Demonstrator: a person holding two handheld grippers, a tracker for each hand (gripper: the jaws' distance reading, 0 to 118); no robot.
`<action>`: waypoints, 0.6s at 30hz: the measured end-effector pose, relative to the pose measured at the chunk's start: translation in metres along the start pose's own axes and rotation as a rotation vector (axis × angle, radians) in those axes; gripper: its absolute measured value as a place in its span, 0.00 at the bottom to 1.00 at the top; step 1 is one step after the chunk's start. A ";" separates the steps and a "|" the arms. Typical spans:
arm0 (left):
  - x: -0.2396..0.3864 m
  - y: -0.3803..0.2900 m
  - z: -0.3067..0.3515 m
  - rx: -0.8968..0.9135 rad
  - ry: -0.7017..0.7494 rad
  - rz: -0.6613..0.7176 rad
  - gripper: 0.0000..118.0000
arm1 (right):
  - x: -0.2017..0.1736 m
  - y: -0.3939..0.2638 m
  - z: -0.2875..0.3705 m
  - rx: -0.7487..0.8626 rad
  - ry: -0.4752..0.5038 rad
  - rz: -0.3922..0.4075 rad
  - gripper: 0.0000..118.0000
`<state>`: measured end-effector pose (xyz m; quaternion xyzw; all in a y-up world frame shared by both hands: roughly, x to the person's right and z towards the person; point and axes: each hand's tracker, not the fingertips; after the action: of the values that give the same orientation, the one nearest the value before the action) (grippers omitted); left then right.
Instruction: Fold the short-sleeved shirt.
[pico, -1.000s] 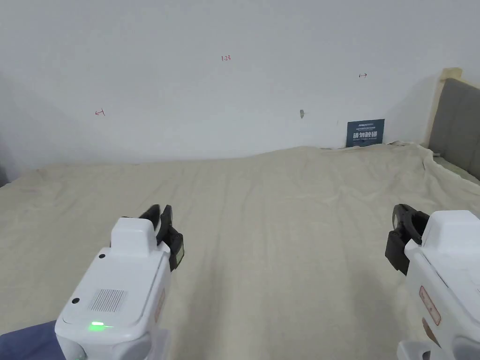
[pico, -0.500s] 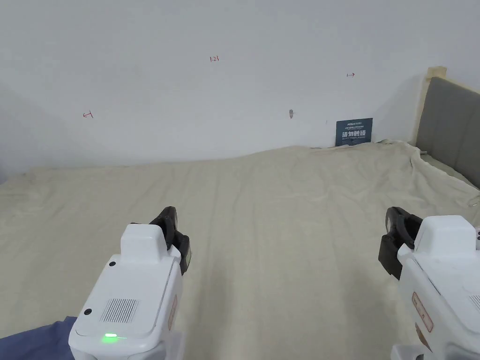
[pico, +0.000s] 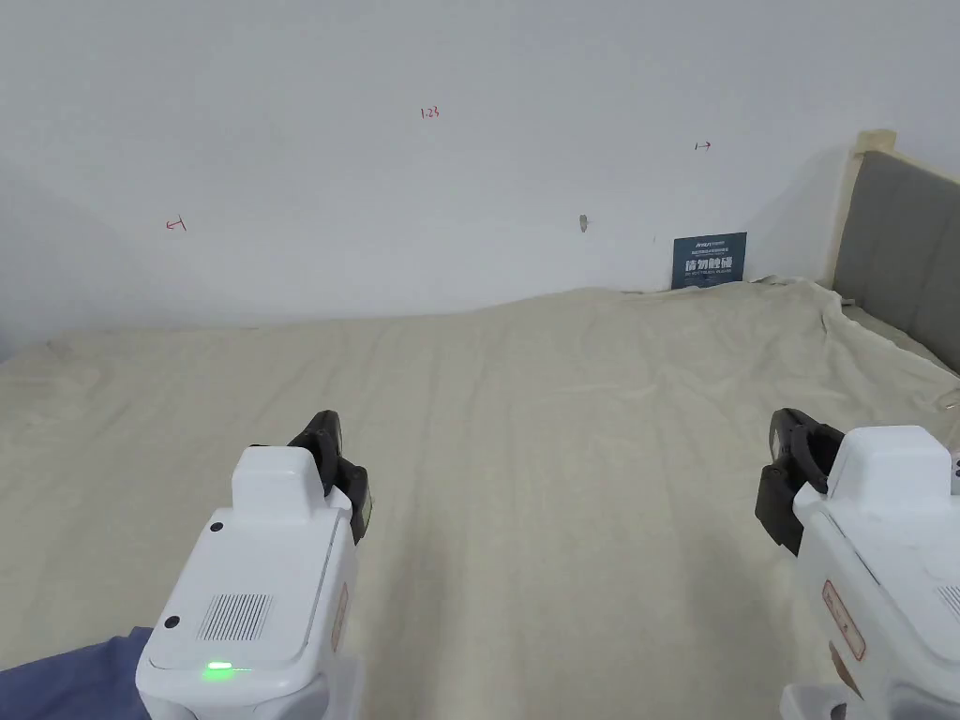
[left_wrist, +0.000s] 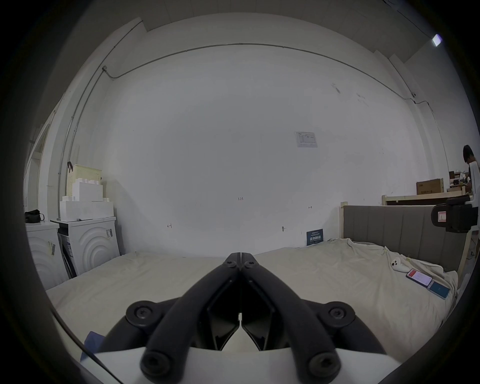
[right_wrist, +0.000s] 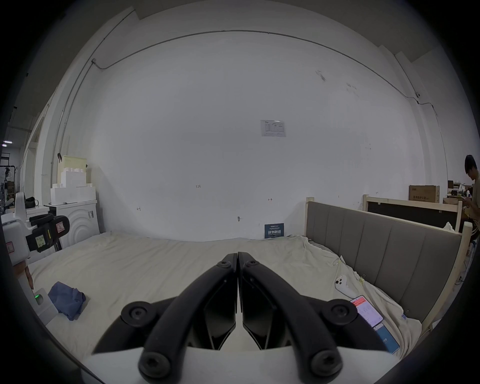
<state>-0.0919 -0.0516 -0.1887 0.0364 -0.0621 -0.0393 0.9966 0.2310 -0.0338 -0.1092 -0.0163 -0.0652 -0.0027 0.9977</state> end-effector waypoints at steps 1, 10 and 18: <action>0.000 -0.001 0.000 0.000 0.001 -0.001 0.00 | 0.000 0.000 0.001 -0.001 0.000 0.000 0.00; 0.000 -0.004 0.001 -0.009 -0.004 -0.010 0.00 | 0.002 0.000 0.002 0.000 0.002 0.000 0.00; -0.001 -0.003 0.001 -0.008 -0.007 -0.013 0.00 | 0.003 -0.002 0.001 0.003 0.003 0.005 0.00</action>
<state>-0.0929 -0.0545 -0.1885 0.0325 -0.0651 -0.0462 0.9963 0.2343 -0.0354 -0.1078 -0.0147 -0.0637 -0.0004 0.9979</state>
